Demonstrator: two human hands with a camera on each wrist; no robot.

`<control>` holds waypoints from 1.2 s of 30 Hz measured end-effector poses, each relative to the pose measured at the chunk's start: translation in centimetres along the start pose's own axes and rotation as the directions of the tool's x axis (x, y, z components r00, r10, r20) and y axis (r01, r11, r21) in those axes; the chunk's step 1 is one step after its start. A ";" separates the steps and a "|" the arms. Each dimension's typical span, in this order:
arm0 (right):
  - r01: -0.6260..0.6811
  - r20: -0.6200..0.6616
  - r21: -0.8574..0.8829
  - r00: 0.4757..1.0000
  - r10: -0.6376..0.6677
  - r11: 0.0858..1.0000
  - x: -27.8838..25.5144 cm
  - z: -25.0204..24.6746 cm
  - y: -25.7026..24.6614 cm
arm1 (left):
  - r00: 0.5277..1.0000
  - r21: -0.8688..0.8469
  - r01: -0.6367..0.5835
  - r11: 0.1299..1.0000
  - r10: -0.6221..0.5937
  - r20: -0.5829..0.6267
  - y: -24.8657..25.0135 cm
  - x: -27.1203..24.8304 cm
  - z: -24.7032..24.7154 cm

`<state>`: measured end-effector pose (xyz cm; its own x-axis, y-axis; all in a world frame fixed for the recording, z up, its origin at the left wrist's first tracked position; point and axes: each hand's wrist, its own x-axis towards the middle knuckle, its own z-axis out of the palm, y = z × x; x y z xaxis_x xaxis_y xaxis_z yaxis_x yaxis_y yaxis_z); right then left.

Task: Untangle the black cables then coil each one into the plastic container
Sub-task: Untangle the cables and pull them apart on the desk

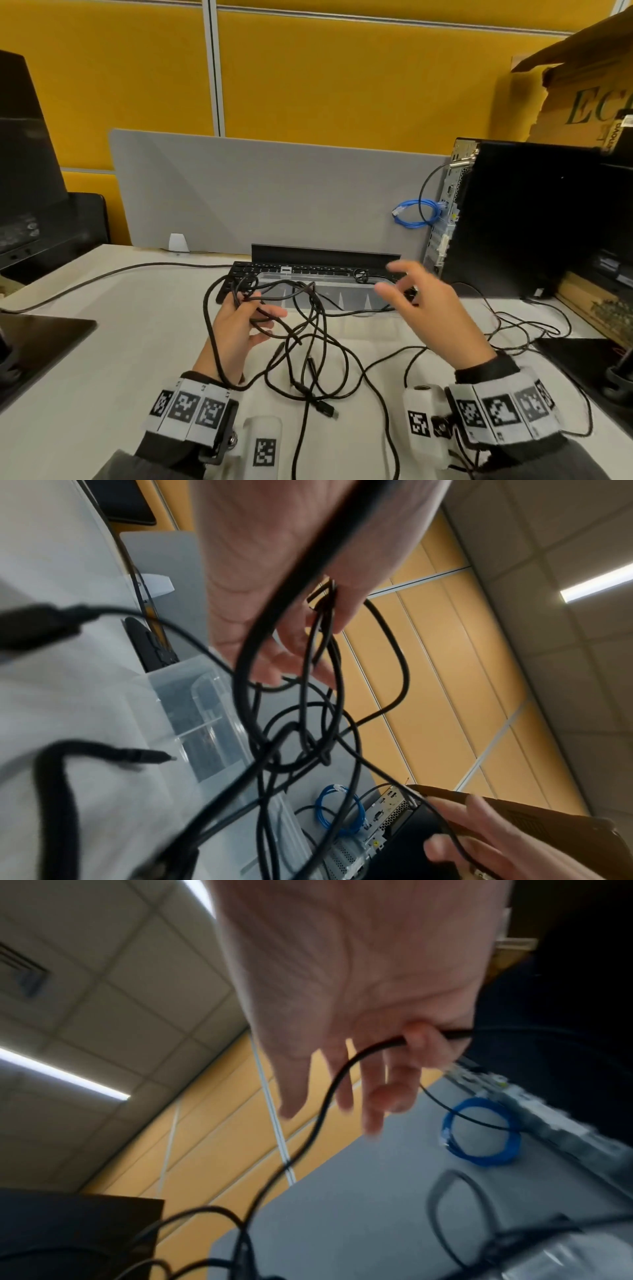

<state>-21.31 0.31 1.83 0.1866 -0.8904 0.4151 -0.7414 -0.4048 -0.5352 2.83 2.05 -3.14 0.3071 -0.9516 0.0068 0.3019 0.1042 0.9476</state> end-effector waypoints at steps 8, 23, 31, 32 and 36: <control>0.361 0.464 -0.057 0.835 -0.295 0.931 0.2 -0.1 -7.1 | 0.982 -0.223 0.099 0.970 -0.059 0.181 -0.1 -0.6 1.1; 0.051 0.143 0.558 0.977 -0.157 0.828 0.8 -4.5 -6.5 | 0.982 -0.145 -0.100 0.984 0.121 0.144 0.2 -1.0 1.6; 0.216 0.369 0.385 0.855 -0.364 0.897 -0.8 -0.8 -10.6 | 0.923 -0.146 -0.073 0.987 0.122 0.365 0.3 -2.8 2.9; 0.236 0.361 0.403 0.847 -0.391 0.884 -0.9 -0.9 -10.8 | 0.928 -0.128 -0.071 0.989 0.112 0.356 0.1 -2.7 2.9; 0.268 0.347 0.568 0.780 -0.522 0.778 -1.9 -2.5 -12.3 | 0.945 -0.054 -0.009 0.999 0.026 0.326 -0.3 -2.3 2.9</control>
<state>-14.12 7.49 9.48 0.7557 -0.5550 0.3476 -0.1612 -0.6721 -0.7227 -0.58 3.41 -2.50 0.0039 -0.9908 0.1350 0.3473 0.1279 0.9290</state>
